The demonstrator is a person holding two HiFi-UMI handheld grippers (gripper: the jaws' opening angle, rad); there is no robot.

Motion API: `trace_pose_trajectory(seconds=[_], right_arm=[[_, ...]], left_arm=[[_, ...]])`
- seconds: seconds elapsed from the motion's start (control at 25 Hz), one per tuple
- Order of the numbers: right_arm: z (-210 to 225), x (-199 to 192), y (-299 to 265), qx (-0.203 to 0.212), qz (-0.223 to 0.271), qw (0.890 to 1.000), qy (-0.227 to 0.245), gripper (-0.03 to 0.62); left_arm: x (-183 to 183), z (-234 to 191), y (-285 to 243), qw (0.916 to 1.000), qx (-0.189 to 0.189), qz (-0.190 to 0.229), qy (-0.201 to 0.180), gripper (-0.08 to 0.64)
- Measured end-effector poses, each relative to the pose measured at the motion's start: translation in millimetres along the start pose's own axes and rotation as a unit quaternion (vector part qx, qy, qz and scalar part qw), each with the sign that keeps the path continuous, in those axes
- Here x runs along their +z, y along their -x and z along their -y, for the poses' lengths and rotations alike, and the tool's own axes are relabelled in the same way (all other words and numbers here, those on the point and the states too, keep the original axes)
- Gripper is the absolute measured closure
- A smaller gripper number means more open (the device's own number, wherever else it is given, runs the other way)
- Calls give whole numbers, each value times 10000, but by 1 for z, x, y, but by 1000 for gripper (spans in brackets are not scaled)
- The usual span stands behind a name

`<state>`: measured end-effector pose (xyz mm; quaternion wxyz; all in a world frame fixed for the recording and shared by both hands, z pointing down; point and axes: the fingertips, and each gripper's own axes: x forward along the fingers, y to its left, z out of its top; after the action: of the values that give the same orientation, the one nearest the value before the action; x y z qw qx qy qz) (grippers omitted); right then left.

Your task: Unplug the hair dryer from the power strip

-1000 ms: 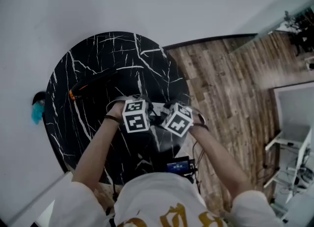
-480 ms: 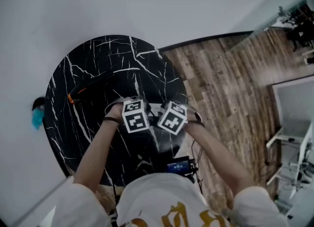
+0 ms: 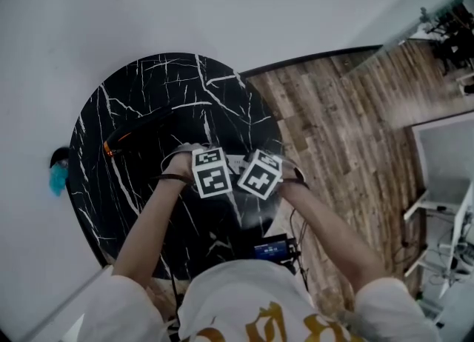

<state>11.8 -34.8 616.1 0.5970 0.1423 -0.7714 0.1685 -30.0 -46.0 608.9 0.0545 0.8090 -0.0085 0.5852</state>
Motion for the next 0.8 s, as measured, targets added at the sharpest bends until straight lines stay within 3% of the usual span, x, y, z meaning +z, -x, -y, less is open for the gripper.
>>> trace_pose_trajectory(seconds=[0.24, 0.4, 0.52, 0.68, 0.8], right_arm=[[-2, 7, -1, -62, 88, 9999, 123, 497], [-4, 4, 1, -32, -13, 9999, 102, 497], [-7, 3, 1, -69, -32, 9997, 229, 497], [-6, 4, 0, -47, -35, 9998, 168, 497], [-7, 5, 0, -49, 18, 10000, 63, 497]], left_arm=[[-1, 3, 3, 9972, -701, -228, 101, 508], [-4, 5, 2, 9991, -235, -341, -70, 512], [3, -4, 8, 9993, -308, -180, -67, 512], [3, 0, 9, 9970, -734, -240, 17, 505], [-5, 9, 4, 9987, -357, -357, -12, 514]])
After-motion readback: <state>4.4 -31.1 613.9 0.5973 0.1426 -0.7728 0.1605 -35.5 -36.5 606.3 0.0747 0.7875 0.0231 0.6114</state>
